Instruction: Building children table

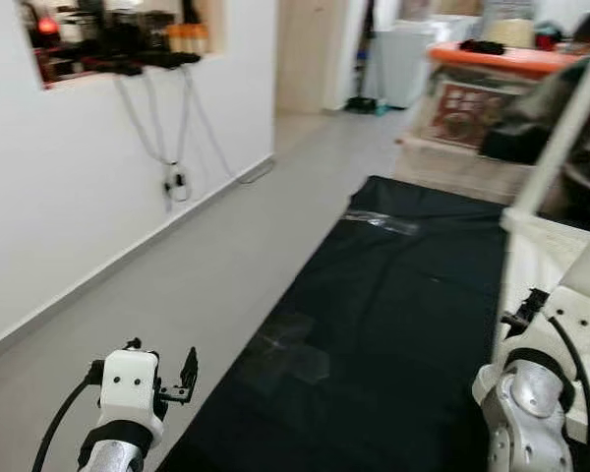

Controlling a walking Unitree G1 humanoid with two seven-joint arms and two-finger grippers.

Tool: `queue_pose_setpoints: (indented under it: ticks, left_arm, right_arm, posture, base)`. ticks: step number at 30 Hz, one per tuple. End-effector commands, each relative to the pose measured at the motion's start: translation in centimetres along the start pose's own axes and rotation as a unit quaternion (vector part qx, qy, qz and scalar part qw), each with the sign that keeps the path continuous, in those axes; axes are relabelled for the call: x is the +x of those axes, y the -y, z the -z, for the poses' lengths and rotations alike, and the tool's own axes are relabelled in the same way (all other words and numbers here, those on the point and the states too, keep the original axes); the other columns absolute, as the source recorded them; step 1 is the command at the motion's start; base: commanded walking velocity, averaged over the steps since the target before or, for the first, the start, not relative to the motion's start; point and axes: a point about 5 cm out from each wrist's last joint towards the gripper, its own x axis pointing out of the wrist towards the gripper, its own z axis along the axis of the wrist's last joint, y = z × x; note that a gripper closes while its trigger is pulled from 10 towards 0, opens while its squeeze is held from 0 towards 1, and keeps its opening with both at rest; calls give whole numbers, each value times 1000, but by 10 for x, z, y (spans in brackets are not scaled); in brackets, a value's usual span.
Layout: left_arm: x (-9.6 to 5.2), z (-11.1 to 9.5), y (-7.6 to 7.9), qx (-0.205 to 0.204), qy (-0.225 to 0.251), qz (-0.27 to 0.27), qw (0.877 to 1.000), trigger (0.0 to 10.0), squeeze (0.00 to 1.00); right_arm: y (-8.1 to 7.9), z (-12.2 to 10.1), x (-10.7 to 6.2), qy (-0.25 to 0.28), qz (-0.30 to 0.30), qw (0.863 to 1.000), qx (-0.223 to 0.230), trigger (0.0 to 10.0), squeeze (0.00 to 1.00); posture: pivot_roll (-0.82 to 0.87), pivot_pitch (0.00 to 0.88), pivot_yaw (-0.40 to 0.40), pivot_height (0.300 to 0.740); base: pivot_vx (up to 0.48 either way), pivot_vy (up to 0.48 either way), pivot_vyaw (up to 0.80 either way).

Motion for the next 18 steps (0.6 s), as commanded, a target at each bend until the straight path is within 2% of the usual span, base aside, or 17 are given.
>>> queue_pose_setpoints:
  ticks: [1,2,3,6,7,8,9,10,11,12,13,14,15,16,17,18]
  left_arm:
    - [1,2,0,1,-3,3,1000,10000,0]
    - [2,3,0,-1,-3,3,1000,10000,0]
    - [3,3,1,-2,-2,6,1000,10000,0]
    - [4,4,3,3,3,9,1000,10000,0]
    - [3,4,3,2,2,4,1000,10000,0]
    - [3,4,3,2,1,1,1000,10000,0]
    - [3,5,2,-1,0,-1,1000,10000,0]
    - [3,5,2,-1,0,-1,1000,10000,0]
    - [4,5,2,-2,0,-2,1000,10000,0]
    - [4,5,2,0,3,0,1000,10000,0]
    - [5,5,2,1,4,1,1000,10000,0]
    - [5,5,1,1,5,1,1000,10000,0]
    - [6,5,1,1,5,1,1000,10000,0]
    - [6,5,1,0,6,0,1000,10000,0]
    - [6,5,1,0,6,0,1000,10000,0]
    - [7,5,1,-1,6,1,1000,10000,0]
  right_arm:
    - [-21,13,-6,-46,-71,996,-3,10000,0]
    - [-29,5,-7,-31,-87,996,10,10000,8]
    - [-34,-2,-4,-16,-98,995,14,10000,1000]
    - [-34,-23,15,8,-119,992,32,10000,1000]
    - [-35,-32,20,23,-154,986,53,10000,0]
    - [-37,-38,24,34,-178,981,66,10000,0]
    - [-38,-47,27,54,-227,968,95,10000,0]
    - [-38,-47,27,54,-227,968,95,10000,0]
    - [-38,-53,29,68,-258,957,114,10000,0]
    - [-37,-59,31,89,-304,942,110,10000,0]
    - [-39,-61,30,93,-365,920,109,10000,0]
    - [-41,-59,28,92,-411,901,102,10000,0]
    - [-42,-58,26,90,-440,888,99,10000,0]
    - [-48,-49,19,79,-488,865,84,10000,0]
    - [-48,-49,19,79,-488,865,84,10000,0]
    - [-52,-39,11,65,-525,846,70,10000,0]
  posture:
    - [108,0,-23,740]
    - [108,0,-26,740]
    - [116,0,-30,740]
    - [133,0,-40,740]
    - [132,0,-42,740]
    - [132,0,-42,740]
    - [133,0,-41,740]
    - [133,0,-41,740]
    - [136,0,-40,740]
    - [141,0,-41,740]
    - [134,0,-38,740]
    - [134,0,-38,740]
    - [134,0,-38,740]
    - [130,0,-37,740]
    - [130,0,-37,740]
    - [130,0,-38,740]
  base:
    - [0,0,0]
    - [0,0,0]
    - [0,0,0]
    - [0,0,0]
    - [0,0,0]
    - [0,0,0]
    - [0,0,0]
    - [0,0,0]
    - [0,0,0]
    - [0,0,0]
    - [0,0,0]
    - [0,0,0]
    - [0,0,0]
    - [0,0,0]
    - [0,0,0]
    - [0,0,0]
